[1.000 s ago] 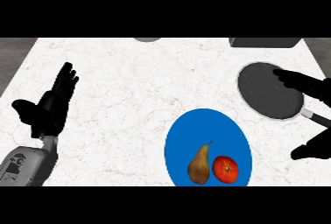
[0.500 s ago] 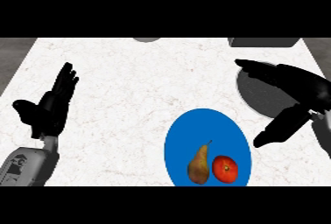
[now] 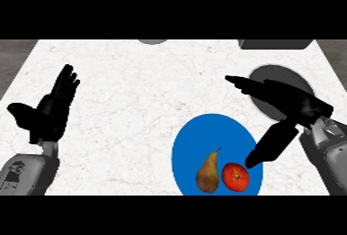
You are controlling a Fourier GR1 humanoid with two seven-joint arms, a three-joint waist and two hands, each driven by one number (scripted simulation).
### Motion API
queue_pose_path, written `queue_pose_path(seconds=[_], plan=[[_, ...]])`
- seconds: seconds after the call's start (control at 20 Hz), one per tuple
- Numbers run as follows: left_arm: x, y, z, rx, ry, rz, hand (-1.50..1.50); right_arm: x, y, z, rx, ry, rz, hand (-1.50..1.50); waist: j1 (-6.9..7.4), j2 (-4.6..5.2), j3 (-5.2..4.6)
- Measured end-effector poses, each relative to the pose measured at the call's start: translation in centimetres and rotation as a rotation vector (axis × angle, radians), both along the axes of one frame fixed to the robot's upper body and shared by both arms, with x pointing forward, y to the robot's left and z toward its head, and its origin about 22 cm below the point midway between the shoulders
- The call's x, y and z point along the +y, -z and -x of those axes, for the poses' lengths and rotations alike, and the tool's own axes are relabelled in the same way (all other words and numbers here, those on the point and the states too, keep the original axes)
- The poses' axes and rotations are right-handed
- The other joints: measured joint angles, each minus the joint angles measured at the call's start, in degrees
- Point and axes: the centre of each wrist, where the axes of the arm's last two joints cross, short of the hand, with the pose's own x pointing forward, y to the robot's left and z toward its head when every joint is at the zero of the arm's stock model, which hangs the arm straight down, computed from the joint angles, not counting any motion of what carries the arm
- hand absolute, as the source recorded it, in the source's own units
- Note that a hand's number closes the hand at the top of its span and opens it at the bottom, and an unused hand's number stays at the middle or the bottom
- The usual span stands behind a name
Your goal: Pick the pear from the plate and place it in the pan
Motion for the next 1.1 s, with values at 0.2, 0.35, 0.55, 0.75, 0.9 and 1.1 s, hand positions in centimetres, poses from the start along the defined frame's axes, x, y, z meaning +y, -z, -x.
queue_pose_path(seconds=[0.2,0.35,0.55,0.75,0.9,1.1], plan=[[0.0,-0.1,-0.3,0.001,-0.005,-0.002,0.00,0.3,1.5,0.6,0.015,0.025,0.033,-1.50,-0.09,0.01,0.00],[0.4,0.2,0.3,0.002,-0.005,0.001,0.00,0.6,2.3,0.8,0.029,0.044,0.068,-1.50,-0.03,-0.01,0.01],[-0.2,0.8,0.4,0.002,-0.006,0.001,0.00,0.2,3.9,0.7,0.069,0.030,0.111,-1.50,-0.03,0.02,0.01],[-0.4,0.1,0.0,-0.001,0.001,0.002,0.00,0.1,5.7,-0.1,0.112,0.005,0.116,-1.50,0.05,0.05,0.02],[0.0,-0.1,-0.2,-0.001,0.002,-0.006,0.00,1.8,6.6,0.3,0.132,-0.031,0.119,-1.50,0.01,0.05,0.02],[0.4,0.4,0.1,0.001,-0.001,-0.003,0.00,2.6,7.0,0.2,0.145,-0.063,0.125,-1.50,0.01,0.03,0.02]])
